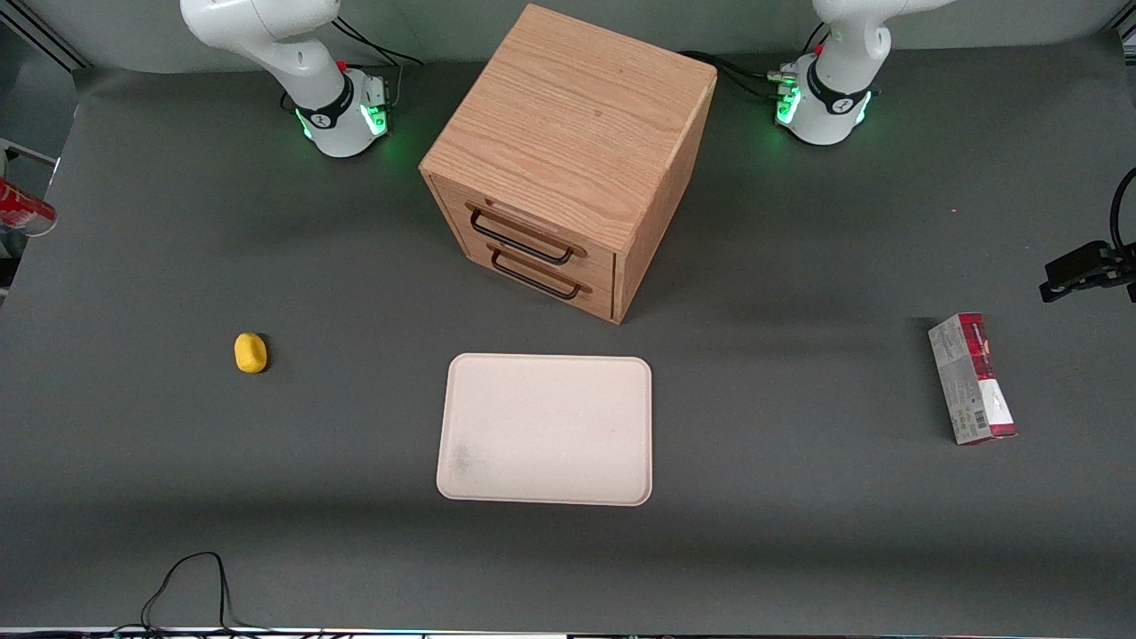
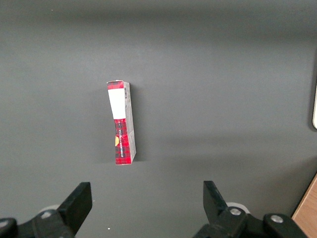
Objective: Place coke bottle on tray
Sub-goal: 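Lift the bottle with the right gripper and carry it toward the white tray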
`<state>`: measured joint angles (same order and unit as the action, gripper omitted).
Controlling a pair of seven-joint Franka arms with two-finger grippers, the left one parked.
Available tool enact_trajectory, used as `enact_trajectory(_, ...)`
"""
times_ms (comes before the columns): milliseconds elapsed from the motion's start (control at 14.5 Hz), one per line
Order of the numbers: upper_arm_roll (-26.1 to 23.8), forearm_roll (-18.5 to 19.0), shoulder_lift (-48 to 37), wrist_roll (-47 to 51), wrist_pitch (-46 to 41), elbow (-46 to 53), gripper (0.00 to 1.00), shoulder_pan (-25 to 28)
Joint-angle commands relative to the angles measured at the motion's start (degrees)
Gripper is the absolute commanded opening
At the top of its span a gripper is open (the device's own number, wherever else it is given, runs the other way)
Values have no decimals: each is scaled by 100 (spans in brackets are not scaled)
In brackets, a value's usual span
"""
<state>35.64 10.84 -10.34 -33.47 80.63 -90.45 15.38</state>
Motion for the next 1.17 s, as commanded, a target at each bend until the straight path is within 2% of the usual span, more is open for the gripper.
enact_trajectory(0, 75, -29, 243, -20, -101, 264, 0, 420)
enact_trajectory(138, 83, -238, 715, 42, -74, 727, 0, 939)
enact_trajectory(345, 5, -1213, 1997, 130, -362, 2045, 0, 1064)
enact_trajectory(552, -556, -1548, 3070, 481, -514, 3258, 0, 1064)
enact_trajectory(759, -1539, -1602, 4046, 1481, -453, 4156, 0, 1020)
enact_trajectory(897, -1928, -1593, 4320, 2087, -356, 4438, 0, 1064)
enact_trajectory(1103, -2762, -1567, 4374, 3054, -303, 4466, 0, 1081)
